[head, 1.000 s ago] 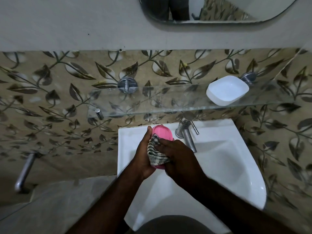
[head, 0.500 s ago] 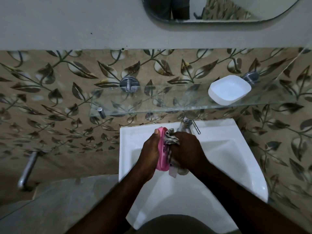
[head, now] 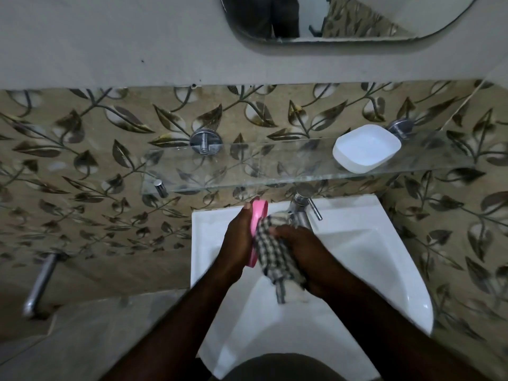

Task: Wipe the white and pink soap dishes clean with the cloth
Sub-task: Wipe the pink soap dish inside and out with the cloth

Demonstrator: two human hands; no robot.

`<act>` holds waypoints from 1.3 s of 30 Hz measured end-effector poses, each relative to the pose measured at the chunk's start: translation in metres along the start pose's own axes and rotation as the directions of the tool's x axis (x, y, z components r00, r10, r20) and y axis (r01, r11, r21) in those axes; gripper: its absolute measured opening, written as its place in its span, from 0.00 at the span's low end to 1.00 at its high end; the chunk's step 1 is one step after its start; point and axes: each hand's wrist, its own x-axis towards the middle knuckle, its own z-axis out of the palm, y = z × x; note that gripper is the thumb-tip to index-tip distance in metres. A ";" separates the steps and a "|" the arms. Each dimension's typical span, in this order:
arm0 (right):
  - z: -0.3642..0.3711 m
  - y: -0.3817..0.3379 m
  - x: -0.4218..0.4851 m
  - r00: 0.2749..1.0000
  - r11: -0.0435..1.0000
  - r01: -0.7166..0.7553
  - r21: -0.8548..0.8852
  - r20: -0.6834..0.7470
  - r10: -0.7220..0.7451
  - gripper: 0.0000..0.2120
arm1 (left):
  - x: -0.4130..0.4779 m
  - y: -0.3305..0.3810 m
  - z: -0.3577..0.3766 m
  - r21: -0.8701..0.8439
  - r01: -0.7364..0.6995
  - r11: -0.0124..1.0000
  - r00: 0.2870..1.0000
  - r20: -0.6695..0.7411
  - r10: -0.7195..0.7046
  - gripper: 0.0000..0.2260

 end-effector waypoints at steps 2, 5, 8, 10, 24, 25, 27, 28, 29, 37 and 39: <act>-0.004 -0.009 0.002 0.997 0.990 0.074 0.117 -0.032 -0.070 0.10 | -0.003 -0.001 0.001 0.055 0.015 0.998 0.999 0.031 -0.017 0.22; -0.009 -0.013 0.002 0.982 0.979 0.187 0.083 -0.052 -0.183 0.06 | -0.006 -0.004 -0.002 0.204 -0.073 0.976 0.994 0.094 0.055 0.23; -0.018 -0.007 0.007 0.950 0.951 0.294 -0.096 -0.081 -0.302 0.06 | -0.010 -0.006 -0.006 0.301 -0.161 0.940 0.963 0.255 0.084 0.22; -0.021 -0.007 0.009 0.940 0.934 0.307 -0.181 -0.095 -0.328 0.10 | -0.016 -0.006 -0.008 0.344 -0.209 0.915 0.936 0.343 0.085 0.19; -0.015 0.008 -0.005 0.656 -0.059 0.501 -0.863 0.423 -0.625 0.27 | -0.004 -0.001 -0.024 0.580 -0.287 0.762 0.941 0.318 0.112 0.12; -0.016 0.003 -0.001 0.668 -0.013 0.481 -0.876 0.376 -0.642 0.27 | -0.004 -0.001 -0.023 0.585 -0.283 0.760 0.944 0.309 0.114 0.13; -0.017 -0.004 0.009 0.724 0.130 0.418 -0.899 0.243 -0.646 0.28 | -0.003 -0.001 -0.021 0.581 -0.266 0.769 0.949 0.296 0.105 0.28; -0.015 -0.004 0.012 0.740 0.179 0.394 -0.902 0.196 -0.643 0.28 | -0.001 -0.001 -0.021 0.571 -0.259 0.779 0.952 0.288 0.105 0.36; -0.010 -0.002 0.011 0.732 0.167 0.390 -0.905 0.196 -0.653 0.28 | -0.001 0.001 -0.022 0.567 -0.259 0.782 0.952 0.287 0.108 0.41; -0.012 0.005 0.005 0.708 0.255 0.520 -0.816 0.245 -0.662 0.25 | 0.002 -0.002 -0.024 0.532 -0.282 0.798 0.948 0.281 0.148 0.52; -0.007 -0.001 0.005 0.743 0.355 0.529 -0.771 0.219 -0.632 0.25 | 0.005 -0.001 -0.025 0.524 -0.292 0.800 0.945 0.288 0.156 0.49</act>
